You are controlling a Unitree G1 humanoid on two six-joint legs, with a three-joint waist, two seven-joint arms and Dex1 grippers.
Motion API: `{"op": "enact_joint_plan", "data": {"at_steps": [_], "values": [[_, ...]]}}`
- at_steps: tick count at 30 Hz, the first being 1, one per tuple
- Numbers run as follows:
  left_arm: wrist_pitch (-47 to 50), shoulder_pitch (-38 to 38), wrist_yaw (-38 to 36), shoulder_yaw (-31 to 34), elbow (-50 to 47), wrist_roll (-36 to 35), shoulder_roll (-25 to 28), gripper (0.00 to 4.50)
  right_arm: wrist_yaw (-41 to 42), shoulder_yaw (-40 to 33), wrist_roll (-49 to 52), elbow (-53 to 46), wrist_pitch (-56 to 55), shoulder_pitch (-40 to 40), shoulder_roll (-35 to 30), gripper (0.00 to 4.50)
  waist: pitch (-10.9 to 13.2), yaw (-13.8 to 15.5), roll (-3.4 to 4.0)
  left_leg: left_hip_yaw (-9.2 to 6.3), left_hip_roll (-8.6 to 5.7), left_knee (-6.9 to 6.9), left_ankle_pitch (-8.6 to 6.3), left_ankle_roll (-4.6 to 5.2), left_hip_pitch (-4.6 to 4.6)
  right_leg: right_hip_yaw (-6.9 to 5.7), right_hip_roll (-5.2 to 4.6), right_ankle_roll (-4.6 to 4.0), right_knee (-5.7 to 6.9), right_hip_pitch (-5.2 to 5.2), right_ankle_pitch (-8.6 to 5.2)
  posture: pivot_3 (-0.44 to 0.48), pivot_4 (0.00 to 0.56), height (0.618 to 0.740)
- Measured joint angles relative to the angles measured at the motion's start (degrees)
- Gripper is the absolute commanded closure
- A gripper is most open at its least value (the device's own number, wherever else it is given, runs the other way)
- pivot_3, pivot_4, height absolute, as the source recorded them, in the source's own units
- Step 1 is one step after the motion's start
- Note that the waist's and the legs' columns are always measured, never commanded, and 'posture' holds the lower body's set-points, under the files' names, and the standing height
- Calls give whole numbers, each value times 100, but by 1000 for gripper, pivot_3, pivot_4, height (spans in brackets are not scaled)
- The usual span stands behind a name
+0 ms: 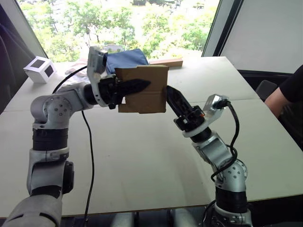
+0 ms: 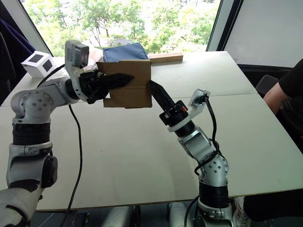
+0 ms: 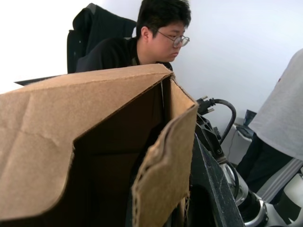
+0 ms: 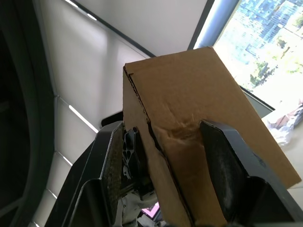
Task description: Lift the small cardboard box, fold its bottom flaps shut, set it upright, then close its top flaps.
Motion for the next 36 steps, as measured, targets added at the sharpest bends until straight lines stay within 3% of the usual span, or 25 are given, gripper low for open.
{"op": "enact_joint_plan", "data": {"at_steps": [4, 22, 26, 30, 33, 36], "values": [[4, 5, 32, 0, -1, -55, -12, 4500, 21, -123, 103, -1, -5, 55, -99, 4480, 0, 1, 0, 0, 0, 0, 0, 0, 0, 0, 0, 0, 0, 0, 0, 0, 150, 737], [3, 4, 74, -1, 17, -48, -4, 4500, 336, 217, -534, 3, 88, 219, -281, 4480, 0, 5, 0, 0, 0, 0, 0, 0, 0, 0, 1, 0, 0, 0, 0, 0, 150, 737], [-1, -1, -14, -113, 23, 88, 185, 4500, 405, 137, -574, -23, 198, 417, -678, 4480, 0, 15, 0, 0, -1, 0, 0, 1, -1, 0, 0, 0, -2, 1, 0, 0, 150, 737], [-1, -219, -374, -793, -62, 612, 943, 4500, 933, -149, -986, -276, 542, 895, -2298, 4480, 2, 31, -1, 1, -9, 2, -4, 8, -2, 0, -3, 1, -10, 8, 0, 0, 150, 737], [-350, -616, -1133, -1934, -227, 1571, 1791, 4500, 1691, -172, -1704, -578, 722, 1304, -3684, 4480, 2, 26, -1, 2, -6, -4, -7, 12, 5, -2, 6, 2, -25, 20, -3, 0, 150, 737], [-589, -1064, -1792, -2962, -256, 2333, 1984, 4500, 2321, -108, -2316, -874, 710, 1496, -4524, 4480, 2, 30, -1, 2, 1, -3, -7, 13, 3, -2, 14, 3, -27, 20, -3, 0, 150, 737]]}}
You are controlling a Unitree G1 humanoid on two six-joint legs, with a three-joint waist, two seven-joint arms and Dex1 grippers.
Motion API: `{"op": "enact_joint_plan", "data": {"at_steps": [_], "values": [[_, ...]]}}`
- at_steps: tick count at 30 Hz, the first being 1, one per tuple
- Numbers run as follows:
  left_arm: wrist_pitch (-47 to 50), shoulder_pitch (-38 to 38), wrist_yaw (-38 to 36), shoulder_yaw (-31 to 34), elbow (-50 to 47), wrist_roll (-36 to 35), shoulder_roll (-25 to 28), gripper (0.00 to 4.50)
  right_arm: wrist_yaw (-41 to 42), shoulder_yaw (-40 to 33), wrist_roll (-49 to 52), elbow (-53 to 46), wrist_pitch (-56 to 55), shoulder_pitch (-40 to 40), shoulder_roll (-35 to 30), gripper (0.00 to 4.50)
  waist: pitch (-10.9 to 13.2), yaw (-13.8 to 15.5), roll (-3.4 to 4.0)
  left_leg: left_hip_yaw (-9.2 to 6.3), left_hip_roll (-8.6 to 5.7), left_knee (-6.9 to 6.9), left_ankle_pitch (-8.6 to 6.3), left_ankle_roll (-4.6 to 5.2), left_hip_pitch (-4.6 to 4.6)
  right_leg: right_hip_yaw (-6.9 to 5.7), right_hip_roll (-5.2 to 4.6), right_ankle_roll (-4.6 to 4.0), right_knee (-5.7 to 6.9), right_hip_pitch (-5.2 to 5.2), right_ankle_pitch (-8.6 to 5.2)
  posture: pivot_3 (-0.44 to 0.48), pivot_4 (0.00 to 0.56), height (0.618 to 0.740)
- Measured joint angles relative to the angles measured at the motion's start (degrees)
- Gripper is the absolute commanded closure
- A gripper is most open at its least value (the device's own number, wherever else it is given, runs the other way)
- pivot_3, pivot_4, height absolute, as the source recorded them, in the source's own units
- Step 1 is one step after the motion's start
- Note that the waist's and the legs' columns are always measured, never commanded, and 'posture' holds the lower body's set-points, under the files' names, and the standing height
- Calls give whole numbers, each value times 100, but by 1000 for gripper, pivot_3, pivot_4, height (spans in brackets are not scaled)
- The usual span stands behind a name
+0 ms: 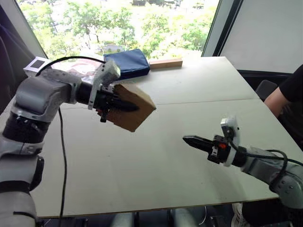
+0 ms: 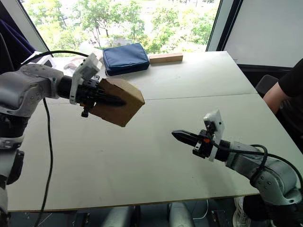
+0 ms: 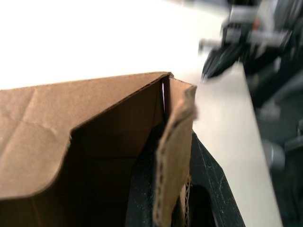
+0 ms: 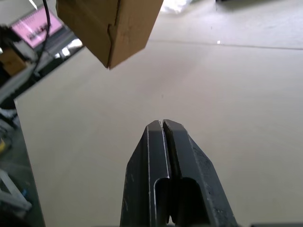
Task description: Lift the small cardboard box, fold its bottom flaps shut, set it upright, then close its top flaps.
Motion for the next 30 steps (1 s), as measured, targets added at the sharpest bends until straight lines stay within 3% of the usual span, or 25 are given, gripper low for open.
{"op": "enact_joint_plan", "data": {"at_steps": [4, 9, 22, 25, 28, 30], "values": [[-296, -415, -335, -919, -46, 907, -94, 4500, 488, 177, -772, -341, -162, 80, -641, 4480, 2, 0, -4, -1, 3, 6, -5, 8, -4, 1, 3, 4, -1, 0, -3, 0, 150, 737], [-665, -428, -546, -1803, -595, 1837, -198, 4500, 575, 676, -1667, -782, -327, 332, -814, 4480, 4, -5, -7, -2, 3, 9, -7, 11, -11, 5, 2, 6, -2, -4, -4, 0, 150, 737], [107, -407, -651, -2255, -755, 2387, -937, 4500, 270, 1019, -2399, -1017, -235, 580, -483, 4480, 4, 18, -7, -21, 1, 75, -25, 44, -44, -2, 6, 11, 4, 3, -6, 0, 150, 737], [284, -412, -620, -2255, -755, 2386, -1034, 3852, 298, 1111, -2546, -1009, -239, 613, -488, 4500, 4, 12, -7, -21, 1, 78, -25, 44, -43, -2, 6, 11, 7, 3, -6, 0, 150, 737], [491, -509, -613, -2252, -730, 2344, -1117, 2673, 367, 1180, -2642, -939, -240, 566, -486, 4500, 4, 15, -7, -21, 1, 78, -26, 44, -43, -3, 7, 12, 8, 3, -6, 0, 150, 737], [621, -665, -686, -2165, -679, 2192, -1200, 2673, 433, 1195, -2671, -865, -239, 468, -485, 4500, 4, 15, -7, -21, 1, 80, -26, 44, -45, -2, 7, 12, 8, 3, -6, 0, 150, 737]]}}
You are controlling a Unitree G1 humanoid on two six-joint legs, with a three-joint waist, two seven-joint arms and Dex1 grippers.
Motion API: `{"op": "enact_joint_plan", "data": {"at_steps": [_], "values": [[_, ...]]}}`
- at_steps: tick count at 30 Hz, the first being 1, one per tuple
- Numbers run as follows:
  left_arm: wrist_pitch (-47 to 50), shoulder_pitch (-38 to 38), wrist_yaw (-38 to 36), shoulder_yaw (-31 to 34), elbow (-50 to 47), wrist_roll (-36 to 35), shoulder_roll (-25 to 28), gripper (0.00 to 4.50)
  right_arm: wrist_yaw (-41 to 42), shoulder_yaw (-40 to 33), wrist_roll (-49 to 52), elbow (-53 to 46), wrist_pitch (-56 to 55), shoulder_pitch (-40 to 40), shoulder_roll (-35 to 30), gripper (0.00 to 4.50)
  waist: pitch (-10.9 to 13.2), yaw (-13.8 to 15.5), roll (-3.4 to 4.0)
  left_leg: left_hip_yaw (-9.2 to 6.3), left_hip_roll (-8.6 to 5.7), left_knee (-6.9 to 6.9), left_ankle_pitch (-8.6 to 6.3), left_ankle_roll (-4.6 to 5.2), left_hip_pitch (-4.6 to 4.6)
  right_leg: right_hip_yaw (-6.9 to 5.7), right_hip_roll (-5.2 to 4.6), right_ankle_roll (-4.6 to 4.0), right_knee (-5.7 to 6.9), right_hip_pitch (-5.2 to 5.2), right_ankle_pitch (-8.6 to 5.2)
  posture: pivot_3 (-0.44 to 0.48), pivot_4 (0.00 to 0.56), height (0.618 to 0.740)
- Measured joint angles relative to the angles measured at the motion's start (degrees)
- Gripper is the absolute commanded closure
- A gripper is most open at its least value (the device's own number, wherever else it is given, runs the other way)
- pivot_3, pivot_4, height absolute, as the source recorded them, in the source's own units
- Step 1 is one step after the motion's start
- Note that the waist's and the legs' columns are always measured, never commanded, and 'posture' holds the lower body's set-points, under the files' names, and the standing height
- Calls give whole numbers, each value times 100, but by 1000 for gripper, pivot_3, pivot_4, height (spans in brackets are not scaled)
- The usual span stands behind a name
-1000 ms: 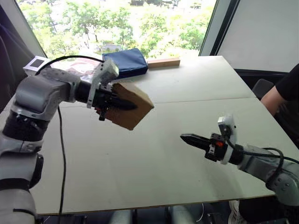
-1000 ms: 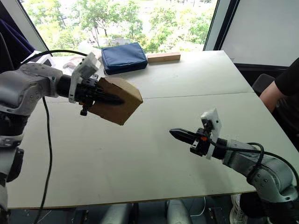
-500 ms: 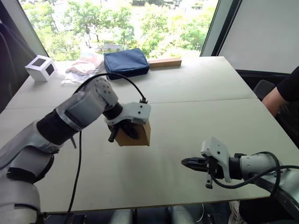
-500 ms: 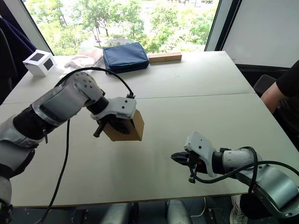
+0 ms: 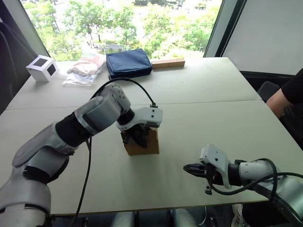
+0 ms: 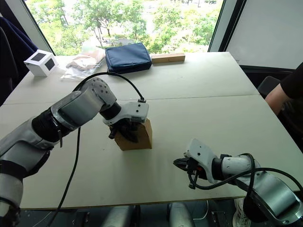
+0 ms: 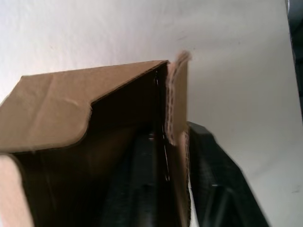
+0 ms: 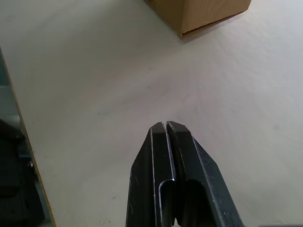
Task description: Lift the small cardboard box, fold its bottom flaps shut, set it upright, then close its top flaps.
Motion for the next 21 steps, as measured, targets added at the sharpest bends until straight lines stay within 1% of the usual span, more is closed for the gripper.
{"op": "enact_joint_plan", "data": {"at_steps": [5, 9, 11, 12, 13, 14, 15, 16, 17, 18, 19, 20, 21], "values": [[220, -432, -177, 580, 302, -484, -44, 2673, 216, 20, -49, 161, -2, -173, 2, 4500, 0, -10, 0, -1, 0, 0, 0, 0, 1, -1, 0, 0, 3, -2, 0, 0, 150, 737], [511, -921, -88, 1526, 1087, -905, -76, 2673, 323, -117, 87, 323, -7, -300, 216, 4500, -1, -15, 2, 0, 0, 0, -1, 1, 1, -1, 1, 3, 8, -5, -2, 0, 150, 737], [608, -994, 221, 2095, 1431, -1056, -124, 2673, 318, -317, 306, 437, 1, -369, 480, 4500, -1, -15, 2, -1, 1, 1, -2, 3, 3, -2, 1, 5, 11, -4, -3, 0, 150, 737], [607, -967, 491, 2448, 1662, -1100, -155, 2673, 284, -474, 448, 510, -3, -448, 688, 4500, -2, -27, 3, 1, 1, 1, -2, 3, 6, 0, 1, 5, 13, -5, -3, 0, 150, 737], [597, -894, 762, 2773, 1829, -1118, -160, 3167, 255, -591, 563, 560, -4, -501, 810, 4500, -2, -30, 4, 1, 1, 0, -2, 3, 11, 2, 0, 5, 21, -5, -3, 0, 150, 737], [538, -640, 1055, 3242, 1847, -1204, -156, 3346, 234, -671, 626, 638, -8, -568, 906, 4500, -5, -38, 9, 4, 2, -3, -2, 3, 21, 5, -1, 5, 25, -4, -3, 0, 150, 737], [496, -406, 1235, 3536, 1889, -1251, -133, 3687, 215, -737, 639, 706, -13, -595, 964, 4500, -4, -36, 8, 8, 1, -4, -3, 4, 27, 10, -4, 4, 40, -4, -5, 0, 150, 737], [406, 7, 1474, 3926, 1778, -1337, -109, 4172, 197, -729, 625, 811, -18, -655, 1002, 4500, -5, -36, 9, 7, 1, -6, -3, 4, 27, 9, -4, 3, 43, -6, -5, 0, 150, 737], [304, 413, 1606, 4275, 1668, -1456, -109, 4477, 186, -738, 605, 890, -39, -675, 1065, 4500, -5, -38, 9, 14, 1, -7, -3, 4, 35, 18, -10, 0, 52, -7, -7, 0, 150, 737], [259, 796, 1719, 4535, 1523, -1520, -94, 4477, 184, -679, 566, 975, -52, -719, 1103, 4500, -2, -38, 3, 11, 0, -7, -1, 2, 33, 15, -12, -4, 63, -11, -10, 0, 150, 737], [193, 1402, 1899, 4898, 1216, -1614, -30, 4477, 183, -592, 491, 1091, -114, -815, 1174, 4500, -4, -55, 7, 15, 0, -7, -1, 2, 33, 19, -16, -4, 67, -14, -10, 0, 150, 737], [180, 2213, 2176, 5312, 868, -1680, 3, 4477, 180, -515, 372, 1243, -225, -895, 1275, 4500, -8, -76, 13, 22, -3, -12, -2, 1, 51, 46, -24, -7, 70, -14, -11, 0, 150, 737], [238, 2741, 2408, 5456, 824, -1676, -2, 4477, 180, -474, 289, 1377, -268, -891, 1314, 4500, -4, -51, 6, 20, -4, -12, -3, 1, 50, 53, -23, -8, 72, -16, -12, 0, 150, 737]]}}
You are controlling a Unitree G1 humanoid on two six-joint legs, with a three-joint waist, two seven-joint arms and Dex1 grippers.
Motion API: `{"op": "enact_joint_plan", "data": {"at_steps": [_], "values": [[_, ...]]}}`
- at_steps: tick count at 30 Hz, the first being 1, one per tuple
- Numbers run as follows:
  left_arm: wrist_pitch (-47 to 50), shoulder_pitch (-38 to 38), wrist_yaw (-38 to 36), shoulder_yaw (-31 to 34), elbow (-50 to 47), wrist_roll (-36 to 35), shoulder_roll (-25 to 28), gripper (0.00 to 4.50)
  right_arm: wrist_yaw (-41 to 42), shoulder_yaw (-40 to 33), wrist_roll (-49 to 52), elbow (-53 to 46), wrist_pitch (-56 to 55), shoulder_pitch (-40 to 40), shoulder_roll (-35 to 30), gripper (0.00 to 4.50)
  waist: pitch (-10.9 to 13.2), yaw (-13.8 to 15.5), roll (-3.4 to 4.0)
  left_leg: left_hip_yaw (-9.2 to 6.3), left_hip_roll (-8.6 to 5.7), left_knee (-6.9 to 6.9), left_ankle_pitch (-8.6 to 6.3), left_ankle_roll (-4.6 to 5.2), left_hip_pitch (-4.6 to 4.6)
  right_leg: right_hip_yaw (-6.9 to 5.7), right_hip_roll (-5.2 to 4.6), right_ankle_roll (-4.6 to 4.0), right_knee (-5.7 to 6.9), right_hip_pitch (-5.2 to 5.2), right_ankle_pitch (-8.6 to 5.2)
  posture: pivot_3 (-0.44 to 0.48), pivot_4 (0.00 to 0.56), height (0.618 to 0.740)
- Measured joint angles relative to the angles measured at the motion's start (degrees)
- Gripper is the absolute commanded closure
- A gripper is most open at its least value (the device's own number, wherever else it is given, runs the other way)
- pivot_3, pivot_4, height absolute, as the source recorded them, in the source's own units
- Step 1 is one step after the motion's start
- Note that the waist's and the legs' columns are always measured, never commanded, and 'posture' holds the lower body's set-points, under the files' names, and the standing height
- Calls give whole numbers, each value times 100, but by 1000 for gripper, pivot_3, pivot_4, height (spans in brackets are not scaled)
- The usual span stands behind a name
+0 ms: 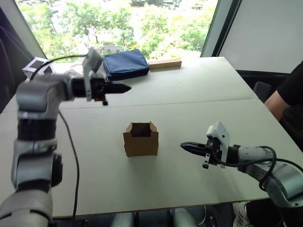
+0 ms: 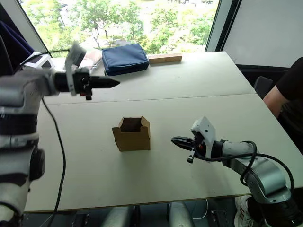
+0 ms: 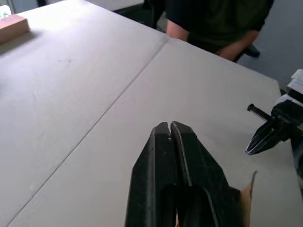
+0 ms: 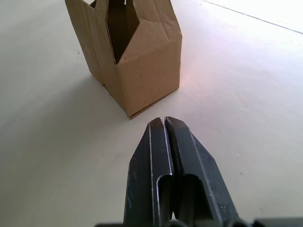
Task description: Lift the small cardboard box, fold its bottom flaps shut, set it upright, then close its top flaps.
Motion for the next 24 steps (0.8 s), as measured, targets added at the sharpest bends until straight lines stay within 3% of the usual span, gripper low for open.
{"op": "enact_joint_plan", "data": {"at_steps": [6, 9, 15, 24], "values": [[-156, 2018, 929, 358, -1460, -52, -254, 4477, -71, 546, -640, 590, -461, -489, 409, 4500, 0, 186, -28, -12, -20, 12, 5, -16, -2, -5, -25, 0, 0, 14, 2, 0, 150, 737], [-297, 2573, 1179, 249, -1757, -117, -523, 4477, -65, 803, -948, 940, -657, -682, 536, 4500, -1, 205, -29, -15, -23, 12, 6, -19, -4, -5, -29, -1, -5, 15, 3, 0, 150, 737], [-943, 3036, 1543, -365, -1871, 48, -717, 4477, 96, 1227, -1328, 1271, -790, -802, 677, 4500, -3, 154, -25, -14, -17, 1, 7, -21, -3, -5, -21, -2, -5, 4, 2, 0, 150, 737], [-1462, 3075, 1785, -1176, -1796, 234, -917, 4477, 183, 1508, -1662, 1451, -1002, -867, 943, 4500, -5, 158, -22, -12, -18, 1, 7, -21, -3, -4, -20, -2, -5, 6, 2, 0, 150, 737]]}}
